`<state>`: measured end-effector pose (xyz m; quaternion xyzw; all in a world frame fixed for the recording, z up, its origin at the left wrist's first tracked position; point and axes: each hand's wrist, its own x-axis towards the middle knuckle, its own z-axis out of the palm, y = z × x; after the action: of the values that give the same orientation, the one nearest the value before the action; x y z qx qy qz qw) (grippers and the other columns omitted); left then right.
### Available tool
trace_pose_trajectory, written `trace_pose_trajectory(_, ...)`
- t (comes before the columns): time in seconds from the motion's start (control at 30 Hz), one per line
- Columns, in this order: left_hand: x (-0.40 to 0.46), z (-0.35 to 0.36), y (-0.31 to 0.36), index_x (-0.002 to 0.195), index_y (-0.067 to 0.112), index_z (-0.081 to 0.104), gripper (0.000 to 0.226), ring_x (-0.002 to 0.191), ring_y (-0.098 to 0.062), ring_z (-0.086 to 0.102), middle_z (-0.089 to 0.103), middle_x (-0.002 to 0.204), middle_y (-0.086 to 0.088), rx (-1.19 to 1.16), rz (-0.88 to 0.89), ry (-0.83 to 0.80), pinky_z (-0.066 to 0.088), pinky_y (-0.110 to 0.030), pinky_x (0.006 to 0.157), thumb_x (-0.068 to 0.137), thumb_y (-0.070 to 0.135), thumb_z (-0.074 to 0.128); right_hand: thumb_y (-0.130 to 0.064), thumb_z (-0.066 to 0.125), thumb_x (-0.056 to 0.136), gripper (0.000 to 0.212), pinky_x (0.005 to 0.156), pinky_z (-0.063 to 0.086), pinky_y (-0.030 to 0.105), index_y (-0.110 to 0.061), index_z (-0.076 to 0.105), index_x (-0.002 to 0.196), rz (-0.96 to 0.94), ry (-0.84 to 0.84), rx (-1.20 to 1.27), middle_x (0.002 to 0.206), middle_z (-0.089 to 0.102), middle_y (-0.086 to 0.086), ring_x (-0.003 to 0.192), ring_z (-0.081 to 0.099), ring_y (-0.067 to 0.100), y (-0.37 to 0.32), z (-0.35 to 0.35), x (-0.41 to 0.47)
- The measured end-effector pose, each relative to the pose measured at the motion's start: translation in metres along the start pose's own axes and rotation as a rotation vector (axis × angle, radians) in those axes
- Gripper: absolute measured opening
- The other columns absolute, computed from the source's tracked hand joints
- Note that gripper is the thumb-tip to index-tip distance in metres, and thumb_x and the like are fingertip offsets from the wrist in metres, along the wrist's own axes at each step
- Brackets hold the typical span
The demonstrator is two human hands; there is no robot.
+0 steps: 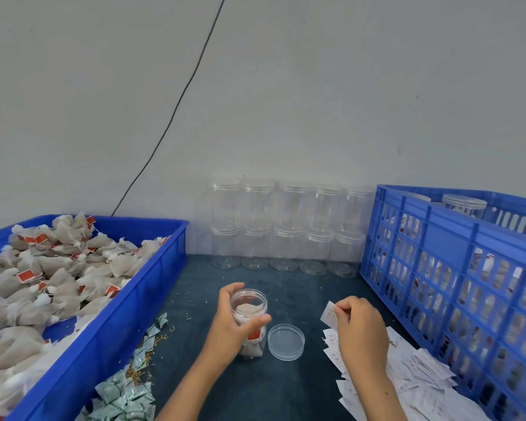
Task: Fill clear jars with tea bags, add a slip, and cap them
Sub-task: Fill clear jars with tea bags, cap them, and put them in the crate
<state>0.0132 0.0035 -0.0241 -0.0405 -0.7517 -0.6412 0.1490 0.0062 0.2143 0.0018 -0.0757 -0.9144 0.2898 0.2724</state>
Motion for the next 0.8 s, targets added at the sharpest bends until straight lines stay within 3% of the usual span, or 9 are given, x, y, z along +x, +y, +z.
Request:
trace_pose_trajectory(0.13, -0.002, 0.002, -0.017, 0.111, 0.022, 0.037, 0.071, 0.086, 0.008, 0.063, 0.060, 0.110, 0.004, 0.045, -0.031, -0.018, 0.047, -0.009, 0.075, 0.064, 0.000, 0.087, -0.010, 0.059, 0.093, 0.011, 0.056, 0.037, 0.014, -0.014, 0.065, 0.084, 0.034, -0.063, 0.311, 0.088, 0.065, -0.001, 0.085, 0.059, 0.015, -0.004, 0.011, -0.005)
trace_pose_trajectory(0.27, -0.006, -0.002, -0.029, 0.104, 0.014, 0.035, 0.064, 0.077, -0.002, 0.067, 0.060, 0.109, -0.011, 0.051, -0.066, -0.083, 0.055, -0.021, 0.061, 0.067, -0.001, 0.085, -0.007, 0.060, 0.093, 0.012, 0.062, 0.049, 0.022, -0.011, 0.068, 0.086, 0.287, -0.216, 0.888, 0.078, 0.068, 0.004, 0.071, 0.060, 0.016, -0.016, 0.012, -0.010)
trace_pose_trajectory(0.37, -0.010, 0.000, -0.026, 0.106, 0.020, 0.038, 0.064, 0.092, -0.015, 0.067, 0.063, 0.107, 0.005, 0.093, 0.001, -0.061, 0.058, -0.044, 0.077, 0.064, 0.015, 0.087, -0.006, 0.060, 0.092, 0.009, 0.066, 0.054, 0.028, -0.004, 0.068, 0.093, 0.439, -0.321, 1.248, 0.072, 0.065, 0.008, 0.067, 0.059, 0.015, -0.028, 0.013, -0.016)
trace_pose_trajectory(0.4, -0.011, 0.001, -0.024, 0.106, 0.024, 0.039, 0.064, 0.095, -0.012, 0.066, 0.063, 0.104, 0.015, 0.122, 0.031, -0.058, 0.057, -0.043, 0.082, 0.062, 0.021, 0.086, -0.006, 0.060, 0.092, 0.009, 0.066, 0.054, 0.028, -0.003, 0.068, 0.093, 0.428, -0.328, 1.281, 0.072, 0.066, 0.008, 0.066, 0.060, 0.014, -0.031, 0.014, -0.017)
trace_pose_trajectory(0.47, -0.014, 0.004, -0.021, 0.106, 0.033, 0.040, 0.064, 0.096, -0.002, 0.064, 0.062, 0.103, 0.026, 0.188, 0.096, -0.056, 0.053, -0.030, 0.083, 0.062, 0.028, 0.085, -0.005, 0.061, 0.091, 0.008, 0.063, 0.053, 0.025, -0.005, 0.069, 0.094, 0.347, -0.314, 1.245, 0.073, 0.069, 0.005, 0.065, 0.061, 0.011, -0.038, 0.017, -0.021)
trace_pose_trajectory(0.53, -0.018, 0.005, -0.018, 0.104, 0.042, 0.039, 0.062, 0.096, 0.001, 0.062, 0.062, 0.104, 0.026, 0.225, 0.137, -0.058, 0.052, -0.023, 0.078, 0.062, 0.033, 0.082, -0.004, 0.064, 0.089, 0.009, 0.060, 0.051, 0.020, -0.011, 0.070, 0.089, 0.184, -0.256, 1.051, 0.075, 0.072, -0.002, 0.066, 0.063, 0.005, -0.043, 0.018, -0.026)
trace_pose_trajectory(0.7, -0.022, 0.007, -0.015, 0.106, 0.037, 0.042, 0.057, 0.098, -0.004, 0.060, 0.063, 0.105, 0.016, 0.269, 0.179, -0.051, 0.052, -0.033, 0.080, 0.061, 0.035, 0.077, -0.009, 0.070, 0.085, 0.014, 0.070, 0.049, 0.018, -0.022, 0.069, 0.081, -0.225, -0.126, 0.521, 0.079, 0.065, -0.010, 0.081, 0.062, 0.004, -0.045, 0.015, -0.032)
trace_pose_trajectory(0.8, -0.022, 0.008, -0.015, 0.108, 0.035, 0.043, 0.057, 0.099, -0.007, 0.059, 0.062, 0.106, 0.016, 0.291, 0.211, -0.055, 0.051, -0.036, 0.082, 0.064, 0.030, 0.078, -0.011, 0.072, 0.083, 0.010, 0.070, 0.043, 0.011, -0.020, 0.071, 0.081, -0.347, -0.096, 0.410, 0.080, 0.059, -0.006, 0.081, 0.056, 0.002, -0.044, 0.010, -0.032)
